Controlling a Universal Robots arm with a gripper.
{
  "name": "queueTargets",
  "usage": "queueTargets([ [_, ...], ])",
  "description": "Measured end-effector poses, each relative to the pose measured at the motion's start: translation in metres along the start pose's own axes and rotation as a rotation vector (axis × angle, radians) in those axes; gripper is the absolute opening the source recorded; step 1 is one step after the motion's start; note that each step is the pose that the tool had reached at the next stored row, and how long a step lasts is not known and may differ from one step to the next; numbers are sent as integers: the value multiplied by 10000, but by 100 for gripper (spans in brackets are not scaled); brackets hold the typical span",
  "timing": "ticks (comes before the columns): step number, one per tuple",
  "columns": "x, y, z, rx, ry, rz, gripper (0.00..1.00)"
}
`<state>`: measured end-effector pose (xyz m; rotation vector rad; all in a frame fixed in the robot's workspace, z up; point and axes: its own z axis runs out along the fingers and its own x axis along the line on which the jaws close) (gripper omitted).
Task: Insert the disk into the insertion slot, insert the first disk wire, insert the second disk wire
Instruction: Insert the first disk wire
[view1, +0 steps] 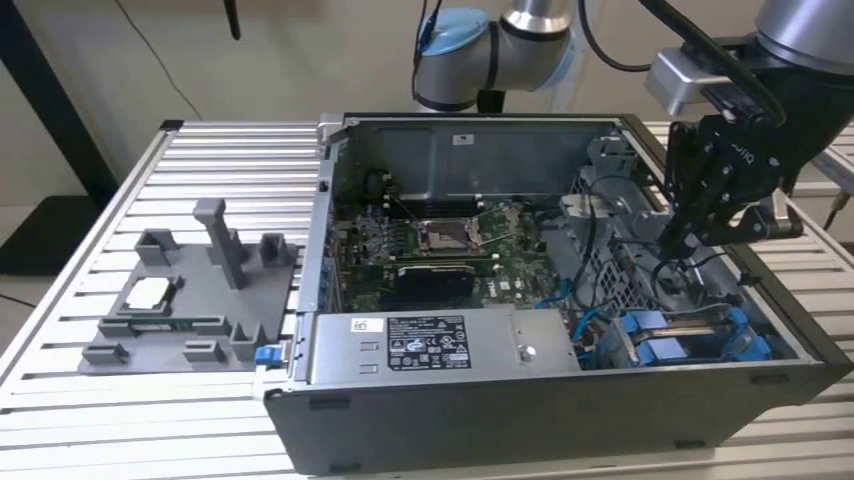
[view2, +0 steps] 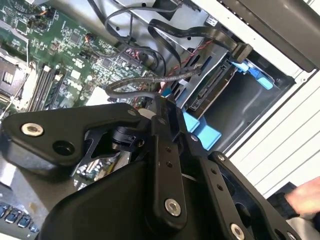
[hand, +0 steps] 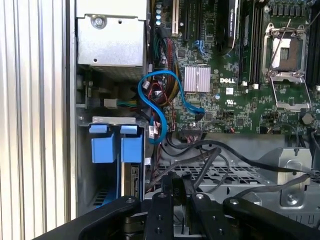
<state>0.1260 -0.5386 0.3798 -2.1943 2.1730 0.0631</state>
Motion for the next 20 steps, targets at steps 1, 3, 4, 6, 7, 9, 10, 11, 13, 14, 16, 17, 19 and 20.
queueTargets([
  [1, 1, -6, 6, -1, 3, 1, 19],
  [3, 5, -17, 19, -2, 7, 0, 19],
  [4, 6, -22, 25, -3, 10, 0, 19],
  [6, 8, -35, 35, -12, 46, 1, 19],
  [7, 8, -40, 41, -17, 70, 1, 19],
  [9, 12, -47, 56, -20, 84, 1, 19],
  [10, 14, -50, 63, -20, 87, 1, 19],
  [11, 15, -54, 70, -20, 91, 1, 19],
  [13, 18, -65, 83, -21, 109, 0, 19],
  [14, 19, -70, 90, -22, 118, 1, 19],
  [16, 22, -80, 104, -22, 132, 1, 19],
  [17, 24, -85, 111, -23, 138, 0, 19],
  [19, 27, -95, 125, -24, 151, 0, 19],
  [20, 28, -100, 131, -24, 162, 0, 19],
])
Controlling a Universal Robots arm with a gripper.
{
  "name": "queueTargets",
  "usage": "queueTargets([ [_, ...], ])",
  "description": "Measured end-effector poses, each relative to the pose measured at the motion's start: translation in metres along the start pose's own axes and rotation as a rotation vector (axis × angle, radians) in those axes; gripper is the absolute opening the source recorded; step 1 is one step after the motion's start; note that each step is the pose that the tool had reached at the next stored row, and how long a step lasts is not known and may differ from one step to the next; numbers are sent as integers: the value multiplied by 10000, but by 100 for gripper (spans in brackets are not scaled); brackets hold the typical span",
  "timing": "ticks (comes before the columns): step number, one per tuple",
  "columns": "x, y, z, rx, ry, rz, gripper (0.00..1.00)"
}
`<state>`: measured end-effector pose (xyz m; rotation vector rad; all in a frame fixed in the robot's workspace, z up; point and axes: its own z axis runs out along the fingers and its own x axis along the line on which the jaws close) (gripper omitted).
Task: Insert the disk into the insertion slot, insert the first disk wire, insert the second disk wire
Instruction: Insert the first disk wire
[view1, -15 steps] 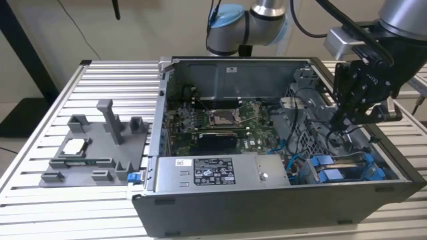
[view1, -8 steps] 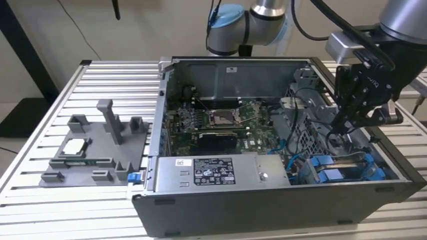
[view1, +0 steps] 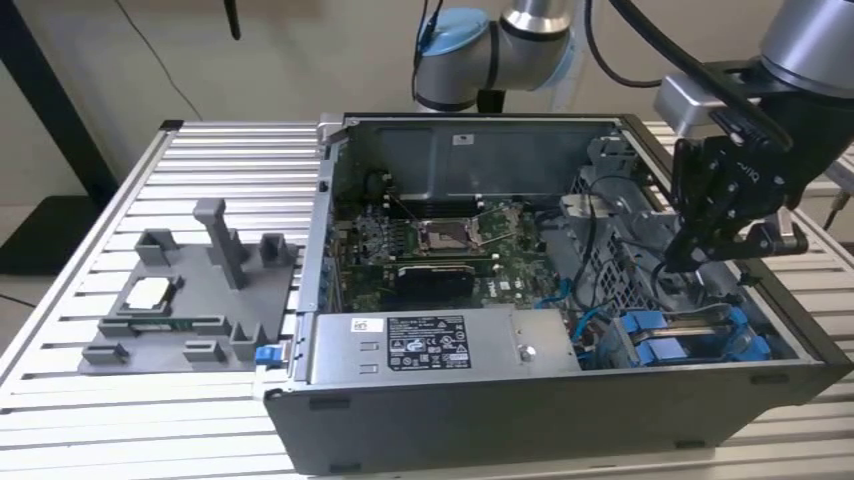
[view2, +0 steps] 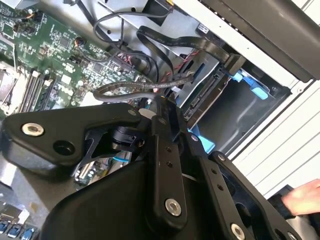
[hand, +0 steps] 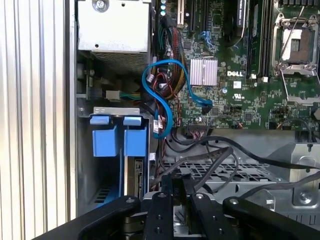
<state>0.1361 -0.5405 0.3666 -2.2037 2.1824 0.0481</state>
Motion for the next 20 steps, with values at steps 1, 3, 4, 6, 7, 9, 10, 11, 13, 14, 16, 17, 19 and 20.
queueTargets([
  [1, 1, -5, 6, 0, 13, 0, 19],
  [3, 4, -15, 18, -3, 35, 0, 19],
  [4, 6, -20, 24, -5, 46, 0, 19],
  [6, 7, -30, 34, -11, 80, 0, 19],
  [7, 7, -36, 38, -17, 102, 0, 19],
  [9, 9, -51, 47, -34, 137, 1, 19],
  [10, 11, -58, 50, -50, 157, 2, 19],
  [11, 14, -68, 53, -73, 176, 3, 19],
  [13, 24, -91, 56, -157, 212, 6, 19],
  [14, 32, -102, 57, -213, 224, 8, 19],
  [16, 63, -121, 58, -317, 237, 12, 19],
  [17, 89, -127, 59, -343, 237, 13, 19],
  [19, 150, -133, 61, -376, 236, 15, 19],
  [20, 181, -135, 61, -387, 238, 16, 19],
])
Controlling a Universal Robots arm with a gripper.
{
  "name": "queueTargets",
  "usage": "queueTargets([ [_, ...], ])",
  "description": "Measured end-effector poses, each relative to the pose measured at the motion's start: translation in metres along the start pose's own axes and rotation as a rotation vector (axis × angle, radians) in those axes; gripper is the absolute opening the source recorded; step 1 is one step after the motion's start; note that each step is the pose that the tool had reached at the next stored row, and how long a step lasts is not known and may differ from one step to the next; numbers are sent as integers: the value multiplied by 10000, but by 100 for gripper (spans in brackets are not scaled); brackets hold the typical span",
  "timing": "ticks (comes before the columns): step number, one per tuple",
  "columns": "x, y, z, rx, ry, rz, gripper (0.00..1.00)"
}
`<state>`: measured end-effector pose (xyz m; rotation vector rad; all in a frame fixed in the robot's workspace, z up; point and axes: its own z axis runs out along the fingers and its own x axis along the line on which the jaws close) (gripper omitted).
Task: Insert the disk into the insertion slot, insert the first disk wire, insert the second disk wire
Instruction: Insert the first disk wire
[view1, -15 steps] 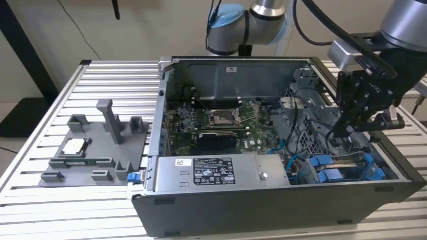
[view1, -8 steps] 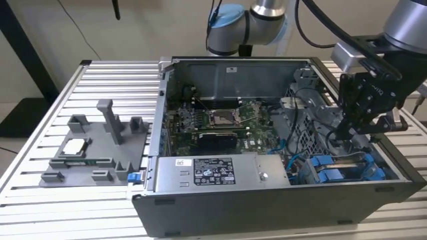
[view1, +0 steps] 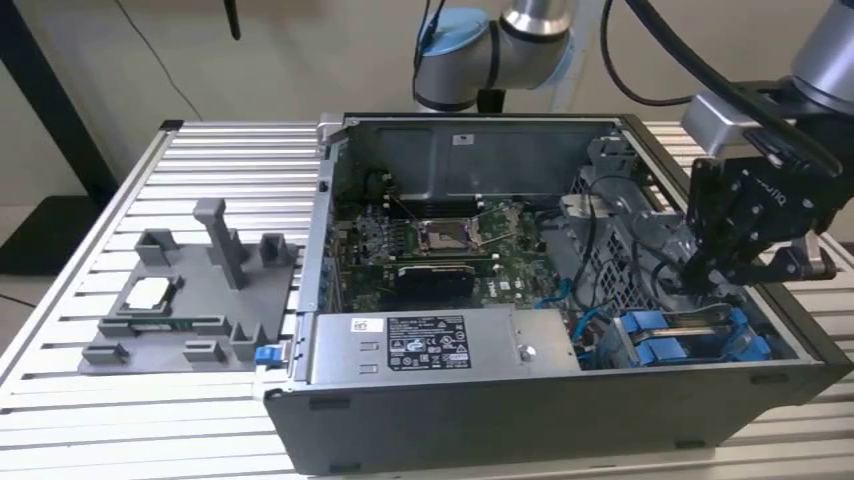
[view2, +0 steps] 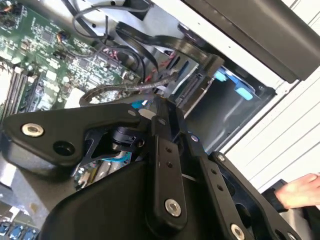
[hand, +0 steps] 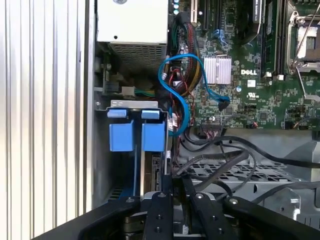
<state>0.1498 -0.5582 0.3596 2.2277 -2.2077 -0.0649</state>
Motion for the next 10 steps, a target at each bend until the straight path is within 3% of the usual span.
queueTargets([
  [3, 45, -4, 12, -10, -2, 1, 19],
  [10, 62, -59, 43, -12, -1, 0, 19],
])
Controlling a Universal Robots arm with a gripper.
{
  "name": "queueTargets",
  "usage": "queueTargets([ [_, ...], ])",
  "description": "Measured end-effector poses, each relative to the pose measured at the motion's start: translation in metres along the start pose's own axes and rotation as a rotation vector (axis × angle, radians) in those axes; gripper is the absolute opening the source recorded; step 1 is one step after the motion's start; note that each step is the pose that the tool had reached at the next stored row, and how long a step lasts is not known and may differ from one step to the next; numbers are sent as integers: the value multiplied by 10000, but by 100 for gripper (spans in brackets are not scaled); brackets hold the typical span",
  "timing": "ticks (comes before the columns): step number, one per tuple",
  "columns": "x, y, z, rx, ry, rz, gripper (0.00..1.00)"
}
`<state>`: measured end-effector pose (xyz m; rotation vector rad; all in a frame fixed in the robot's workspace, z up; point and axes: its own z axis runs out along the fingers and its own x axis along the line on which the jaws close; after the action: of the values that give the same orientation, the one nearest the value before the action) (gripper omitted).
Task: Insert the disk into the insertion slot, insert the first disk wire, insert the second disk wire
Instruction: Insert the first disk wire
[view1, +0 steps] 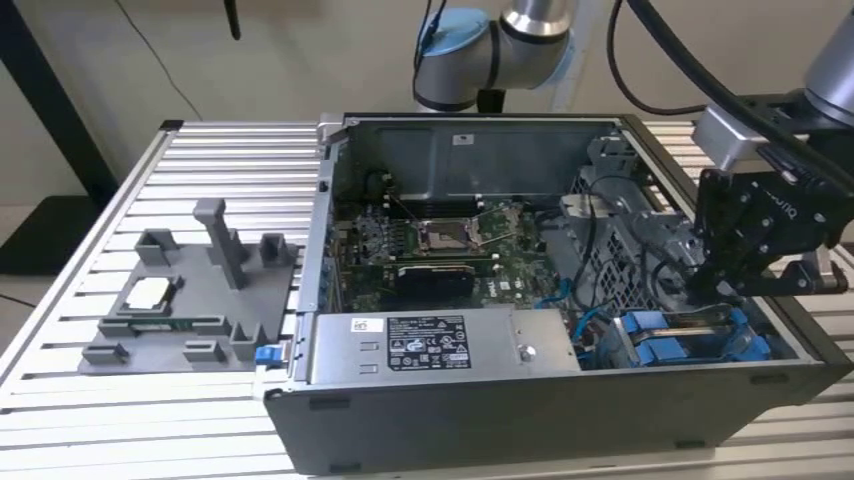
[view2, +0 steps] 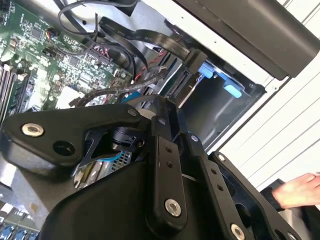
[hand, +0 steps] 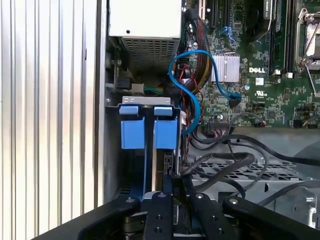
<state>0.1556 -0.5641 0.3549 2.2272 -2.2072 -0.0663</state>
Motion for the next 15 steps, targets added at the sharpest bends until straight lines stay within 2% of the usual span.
queueTargets([
  [7, 10, -80, 25, -11, -2, 0, 19],
  [15, 15, -114, 74, -22, 0, 0, 19],
])
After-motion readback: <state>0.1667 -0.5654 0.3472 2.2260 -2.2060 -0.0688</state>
